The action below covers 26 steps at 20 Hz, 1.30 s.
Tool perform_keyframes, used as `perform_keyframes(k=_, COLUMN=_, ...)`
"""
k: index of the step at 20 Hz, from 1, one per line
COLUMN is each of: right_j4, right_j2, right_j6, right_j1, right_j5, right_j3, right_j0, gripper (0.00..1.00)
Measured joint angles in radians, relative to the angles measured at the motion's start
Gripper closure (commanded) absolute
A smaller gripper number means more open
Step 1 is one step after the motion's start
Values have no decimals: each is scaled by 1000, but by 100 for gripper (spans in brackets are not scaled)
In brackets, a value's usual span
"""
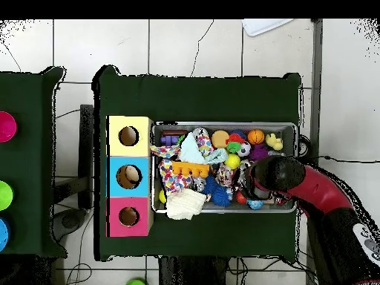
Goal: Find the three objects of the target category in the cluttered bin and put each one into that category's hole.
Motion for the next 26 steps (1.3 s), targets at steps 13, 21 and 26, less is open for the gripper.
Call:
perform_keyframes(k=13, right_j4=50, right_j2=1, right_j6=0, right_j1=-97, right_j5=40, right_j3=18, right_j0=0, gripper=100)
perform_keyframes(k=21, right_j4=172, right_j2=0, right_j6=0, right_j1=-193, right_j5=41, right_j3=127, right_j0=21, gripper=100)
perform_keyframes(k=26, right_j4=268, right_j2=0, right_j6=0, right_j1=-272, right_j5=46, right_j3=227, right_j0=69, gripper=100)
